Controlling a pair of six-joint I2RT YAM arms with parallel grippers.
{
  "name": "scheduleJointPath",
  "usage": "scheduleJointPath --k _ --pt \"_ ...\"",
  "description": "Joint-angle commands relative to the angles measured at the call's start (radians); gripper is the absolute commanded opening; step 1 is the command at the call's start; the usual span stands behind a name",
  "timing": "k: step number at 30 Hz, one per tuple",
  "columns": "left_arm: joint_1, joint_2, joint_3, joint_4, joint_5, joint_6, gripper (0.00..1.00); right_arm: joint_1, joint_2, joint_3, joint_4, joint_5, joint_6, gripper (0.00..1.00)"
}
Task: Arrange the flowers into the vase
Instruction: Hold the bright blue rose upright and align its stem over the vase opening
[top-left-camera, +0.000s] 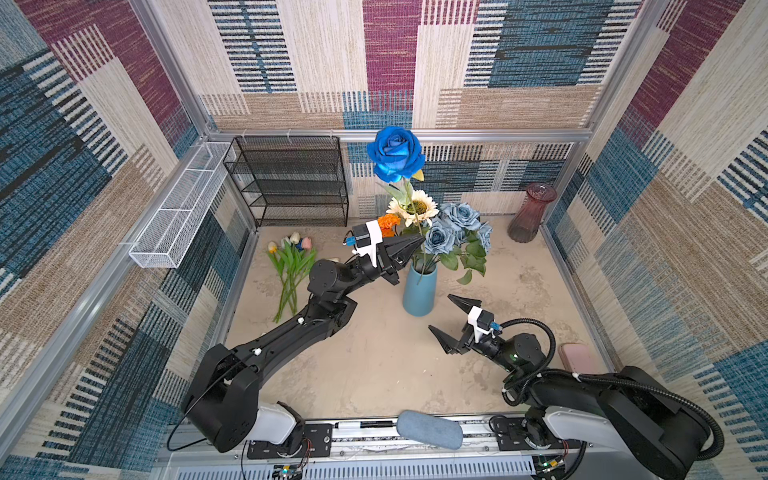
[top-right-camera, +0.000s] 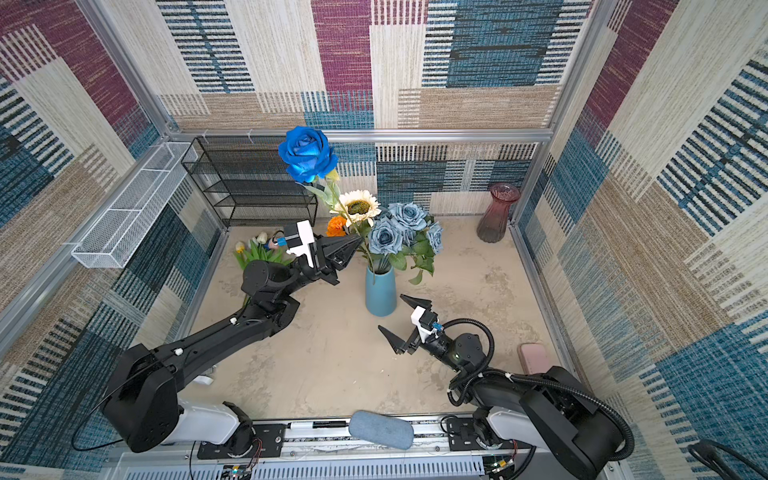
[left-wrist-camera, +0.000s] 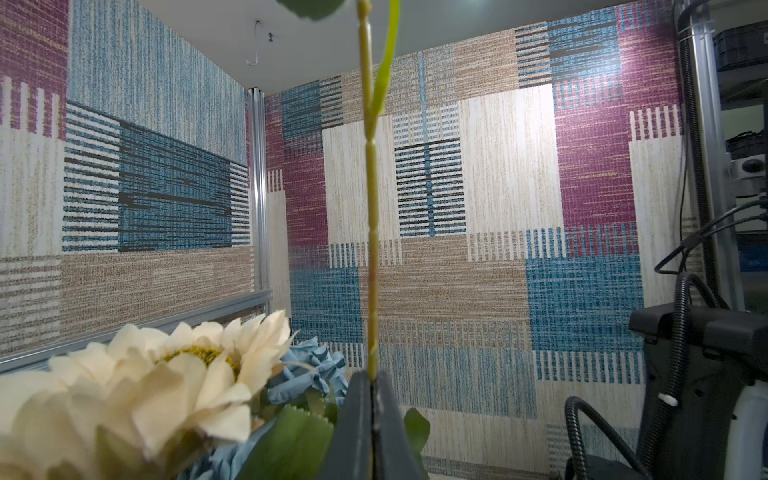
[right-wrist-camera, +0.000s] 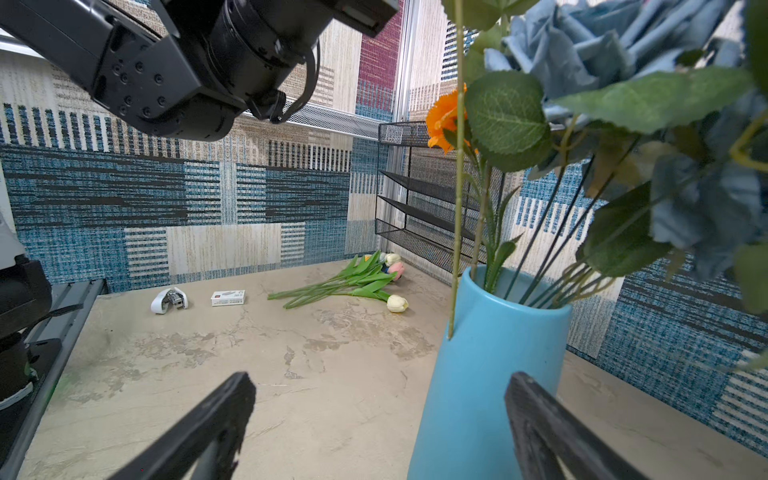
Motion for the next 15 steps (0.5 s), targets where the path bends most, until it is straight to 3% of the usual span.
scheduleJointPath --k 1,15 --pt "0.0 -0.001 -0.009 0.062 -0.015 -0.001 0.0 0.002 -0.002 0.008 0.011 -0.004 -0.002 0.97" --pt "0.0 -0.06 0.034 0.049 0.025 0.004 0.0 0.002 0.02 0.014 0.023 -0.015 0.006 0.97"
